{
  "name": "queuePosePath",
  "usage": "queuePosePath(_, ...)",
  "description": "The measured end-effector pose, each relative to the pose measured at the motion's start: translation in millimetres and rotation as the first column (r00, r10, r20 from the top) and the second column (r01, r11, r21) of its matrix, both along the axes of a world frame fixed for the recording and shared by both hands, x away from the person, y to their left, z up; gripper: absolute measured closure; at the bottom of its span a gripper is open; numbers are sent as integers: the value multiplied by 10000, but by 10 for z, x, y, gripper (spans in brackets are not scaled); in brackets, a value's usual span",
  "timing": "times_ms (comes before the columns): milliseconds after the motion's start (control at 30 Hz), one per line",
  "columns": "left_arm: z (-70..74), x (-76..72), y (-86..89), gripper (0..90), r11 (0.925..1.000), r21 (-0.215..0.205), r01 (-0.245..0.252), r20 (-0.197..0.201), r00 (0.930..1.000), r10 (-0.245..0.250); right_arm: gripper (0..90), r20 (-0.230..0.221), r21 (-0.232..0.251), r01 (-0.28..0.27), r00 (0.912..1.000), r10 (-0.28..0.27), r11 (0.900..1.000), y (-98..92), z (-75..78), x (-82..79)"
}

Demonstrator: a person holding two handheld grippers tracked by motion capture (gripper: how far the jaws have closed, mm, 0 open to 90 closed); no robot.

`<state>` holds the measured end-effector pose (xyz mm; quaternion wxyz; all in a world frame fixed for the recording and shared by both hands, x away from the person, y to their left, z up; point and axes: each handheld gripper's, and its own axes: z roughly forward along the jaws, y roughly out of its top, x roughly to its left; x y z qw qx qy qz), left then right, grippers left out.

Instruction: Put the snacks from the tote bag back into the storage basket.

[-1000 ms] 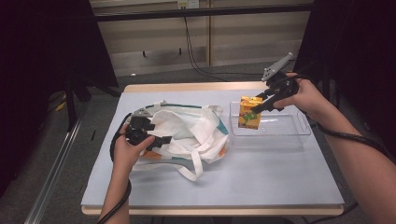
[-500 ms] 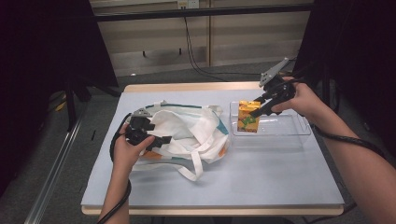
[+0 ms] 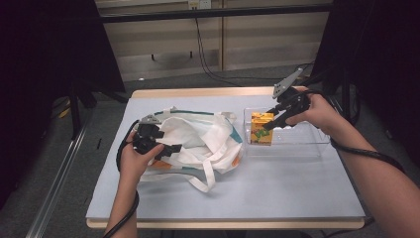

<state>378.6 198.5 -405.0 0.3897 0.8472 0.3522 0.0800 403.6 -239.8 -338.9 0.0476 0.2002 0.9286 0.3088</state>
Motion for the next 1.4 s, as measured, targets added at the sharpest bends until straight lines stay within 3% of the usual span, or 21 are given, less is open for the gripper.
queuePosePath(767,-4,1,0,71,10000,-52,44,-72,10000,-44,486,8,-236,-371,9993,371,9990,90,-219,-10)
queuePosePath(1133,-1,-6,4,71,10000,6,-23,32,10000,23,482,-55,-516,-613,9981,611,9968,117,-428,-19)
queuePosePath(1400,13,-3,3,72,10000,21,2,56,10000,-2,479,11,-434,-630,9980,631,9971,101,-443,-21)
